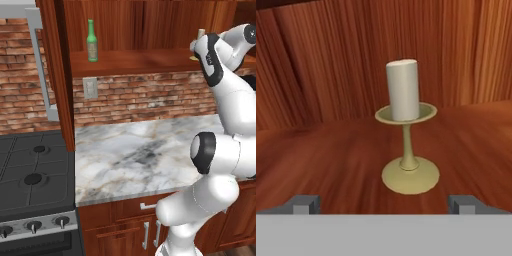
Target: Get the candle and the beer from the cabinet and move them to the dining counter.
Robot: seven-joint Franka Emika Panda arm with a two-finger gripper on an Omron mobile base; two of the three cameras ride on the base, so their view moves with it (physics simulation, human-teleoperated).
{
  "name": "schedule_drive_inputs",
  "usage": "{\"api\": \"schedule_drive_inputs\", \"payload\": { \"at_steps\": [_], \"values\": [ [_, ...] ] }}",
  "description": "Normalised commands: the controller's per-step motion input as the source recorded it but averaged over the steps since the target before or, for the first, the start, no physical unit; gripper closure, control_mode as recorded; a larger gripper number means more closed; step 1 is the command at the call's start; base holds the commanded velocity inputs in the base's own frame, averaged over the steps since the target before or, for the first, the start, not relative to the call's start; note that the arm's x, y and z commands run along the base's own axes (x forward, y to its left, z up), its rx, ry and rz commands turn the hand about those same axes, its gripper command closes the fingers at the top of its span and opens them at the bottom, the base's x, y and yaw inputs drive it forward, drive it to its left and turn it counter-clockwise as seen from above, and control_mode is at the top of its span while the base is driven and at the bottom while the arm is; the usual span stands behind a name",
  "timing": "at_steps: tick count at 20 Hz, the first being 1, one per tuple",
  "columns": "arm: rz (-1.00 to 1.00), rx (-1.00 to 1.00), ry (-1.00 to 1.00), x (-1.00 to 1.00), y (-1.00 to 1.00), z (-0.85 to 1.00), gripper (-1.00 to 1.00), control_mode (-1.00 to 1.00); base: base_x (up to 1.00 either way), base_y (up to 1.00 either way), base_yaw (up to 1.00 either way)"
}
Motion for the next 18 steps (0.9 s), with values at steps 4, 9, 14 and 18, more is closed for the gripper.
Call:
{"api": "schedule_drive_inputs", "payload": {
  "at_steps": [4, 9, 14, 18],
  "values": [
    [0.0, 0.0, 0.04, 0.24, -0.01, -0.01, -1.0, -1.0, 0.0, 0.0, 0.0],
    [0.0, 0.0, 0.02, 0.26, -0.04, 0.0, -1.0, -1.0, 0.0, 0.0, 0.0],
    [0.0, 0.01, 0.01, 0.22, -0.08, -0.03, -1.0, -1.0, 0.0, 0.0, 0.0],
    [0.0, 0.02, 0.0, 0.14, -0.1, -0.04, -1.0, -1.0, 0.0, 0.0, 0.0]
  ]
}}
